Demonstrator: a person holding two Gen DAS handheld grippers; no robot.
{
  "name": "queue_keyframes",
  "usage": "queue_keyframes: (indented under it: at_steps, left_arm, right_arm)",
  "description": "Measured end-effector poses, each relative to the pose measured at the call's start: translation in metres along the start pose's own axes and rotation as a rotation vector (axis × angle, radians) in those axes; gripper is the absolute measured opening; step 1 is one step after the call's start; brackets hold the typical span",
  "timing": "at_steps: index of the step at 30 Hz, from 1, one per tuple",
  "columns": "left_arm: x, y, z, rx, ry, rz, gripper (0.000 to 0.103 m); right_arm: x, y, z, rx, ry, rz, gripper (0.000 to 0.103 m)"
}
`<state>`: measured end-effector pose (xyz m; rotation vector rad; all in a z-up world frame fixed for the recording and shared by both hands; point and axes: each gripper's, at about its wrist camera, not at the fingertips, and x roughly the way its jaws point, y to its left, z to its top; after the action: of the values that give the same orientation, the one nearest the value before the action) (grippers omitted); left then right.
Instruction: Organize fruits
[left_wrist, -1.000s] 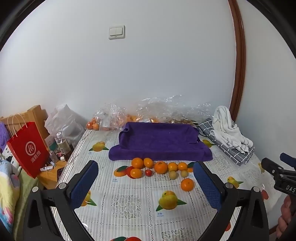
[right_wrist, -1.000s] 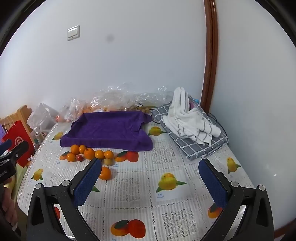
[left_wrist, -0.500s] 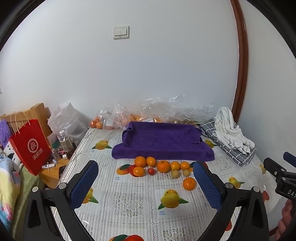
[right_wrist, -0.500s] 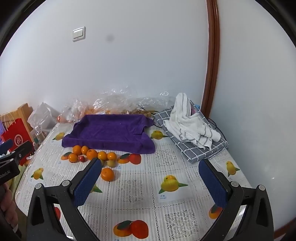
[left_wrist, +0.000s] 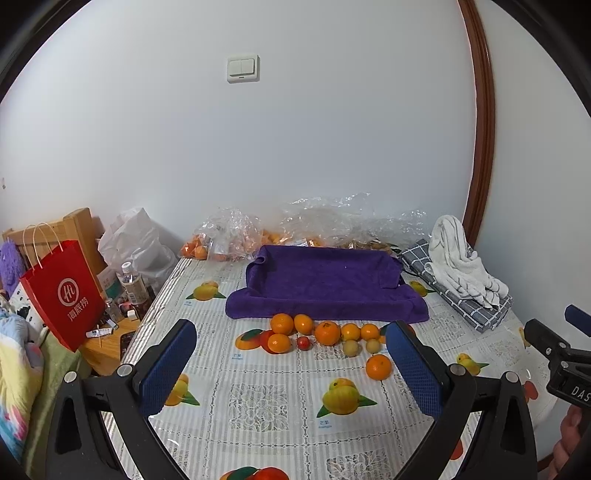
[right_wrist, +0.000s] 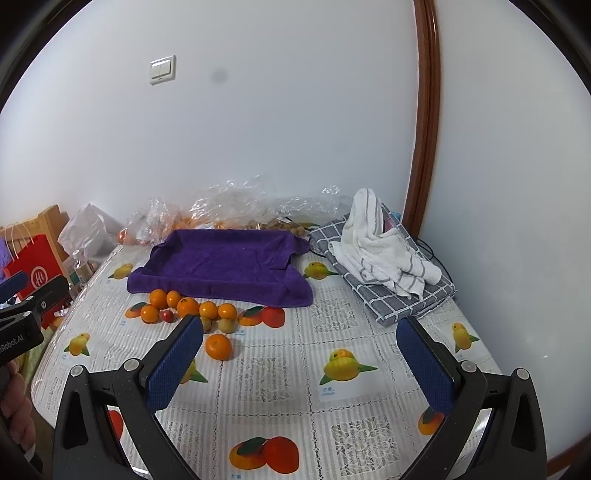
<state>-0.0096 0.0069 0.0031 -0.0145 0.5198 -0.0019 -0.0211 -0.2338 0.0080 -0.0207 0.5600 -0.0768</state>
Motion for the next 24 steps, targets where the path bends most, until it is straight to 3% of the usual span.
queue_keyframes:
  at_steps: [24]
  left_arm:
    - [-0.0025, 0.0048, -0.0072, -0.011, 0.002, 0.004, 0.103]
  right_arm:
    - [-0.0019, 0.0018, -0.0019, 0.0, -0.005, 0.001, 0.103]
